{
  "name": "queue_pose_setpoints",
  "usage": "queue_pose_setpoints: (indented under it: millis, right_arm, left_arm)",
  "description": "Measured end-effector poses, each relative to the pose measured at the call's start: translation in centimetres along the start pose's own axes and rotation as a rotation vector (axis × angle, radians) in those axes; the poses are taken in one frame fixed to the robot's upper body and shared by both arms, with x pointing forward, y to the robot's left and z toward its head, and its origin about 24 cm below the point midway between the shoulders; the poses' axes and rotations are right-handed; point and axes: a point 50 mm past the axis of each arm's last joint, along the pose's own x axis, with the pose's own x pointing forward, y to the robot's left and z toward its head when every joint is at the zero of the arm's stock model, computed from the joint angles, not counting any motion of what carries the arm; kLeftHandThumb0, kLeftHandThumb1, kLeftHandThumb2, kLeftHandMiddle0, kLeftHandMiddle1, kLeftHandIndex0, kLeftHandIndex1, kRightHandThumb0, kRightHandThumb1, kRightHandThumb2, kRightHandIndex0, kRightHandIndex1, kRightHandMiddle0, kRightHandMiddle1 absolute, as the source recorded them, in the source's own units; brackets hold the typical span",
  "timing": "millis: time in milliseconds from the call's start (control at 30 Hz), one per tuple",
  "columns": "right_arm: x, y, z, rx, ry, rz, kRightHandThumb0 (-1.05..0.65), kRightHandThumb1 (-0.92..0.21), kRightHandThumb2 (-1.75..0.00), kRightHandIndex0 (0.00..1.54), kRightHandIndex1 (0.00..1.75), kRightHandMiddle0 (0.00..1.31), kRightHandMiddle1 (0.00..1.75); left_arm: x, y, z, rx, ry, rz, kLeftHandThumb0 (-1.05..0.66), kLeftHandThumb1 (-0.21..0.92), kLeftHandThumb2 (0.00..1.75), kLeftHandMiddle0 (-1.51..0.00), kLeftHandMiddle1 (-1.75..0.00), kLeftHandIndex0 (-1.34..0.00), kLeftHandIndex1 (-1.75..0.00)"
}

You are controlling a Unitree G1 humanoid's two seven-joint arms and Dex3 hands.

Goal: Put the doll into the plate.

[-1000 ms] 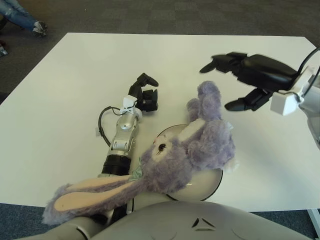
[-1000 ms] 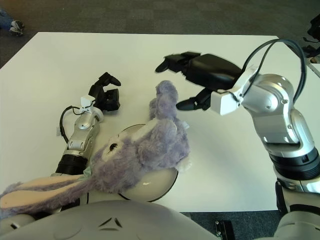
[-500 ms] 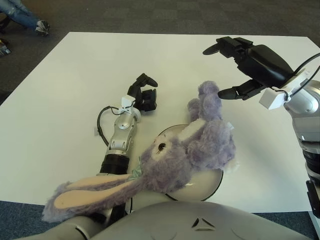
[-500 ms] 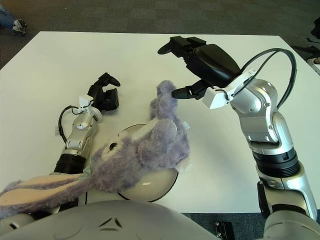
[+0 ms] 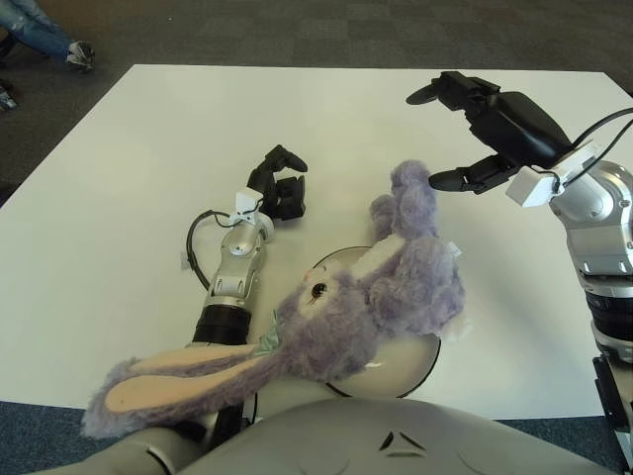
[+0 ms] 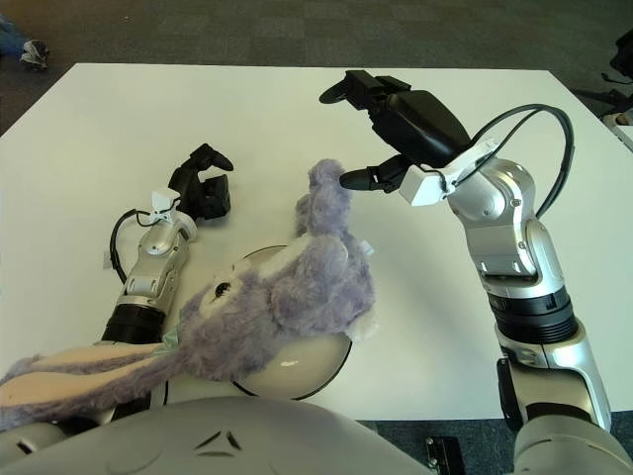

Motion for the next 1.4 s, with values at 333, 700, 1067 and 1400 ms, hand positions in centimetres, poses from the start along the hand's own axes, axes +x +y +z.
queue_pose_setpoints:
  millis: [333, 700, 1067, 1400]
  right_arm:
    - [0.4, 1.9, -3.0, 0.14, 0.17, -0.066, -0.62, -0.51, -0.82, 0.26, 0.26, 0.0, 0.96]
    - [0.4, 2.8, -4.4, 0.248, 0.268, -0.194, -0.66, -0.59, -0.79, 0.2, 0.72, 0.0, 1.2]
    - [-0.2, 4.0, -6.7, 0.538, 0.353, -0.336, -0.53, -0.54, -0.93, 0.27, 1.13, 0.15, 1.45]
    - [-0.2, 6.1, -7.7, 0.891, 0.359, -0.412, -0.09, -0.56, -0.96, 0.38, 1.53, 0.4, 1.72]
  left_arm:
    - [0.3, 0.6, 0.2, -0.035, -0.05, 0.0, -0.44, 0.45, 1.14, -1.17, -1.75, -0.5, -1.75]
    - [0.4, 1.7, 0.1, -0.019, -0.052, 0.025, -0.43, 0.47, 1.12, -1.2, -1.75, -0.49, -1.75]
    - [0.5, 2.2, 0.0, -0.017, -0.053, 0.045, -0.43, 0.47, 1.12, -1.21, -1.75, -0.49, -1.75]
    - [0.5, 2.5, 0.0, -0.016, -0.055, 0.07, -0.43, 0.46, 1.14, -1.19, -1.75, -0.5, -1.75]
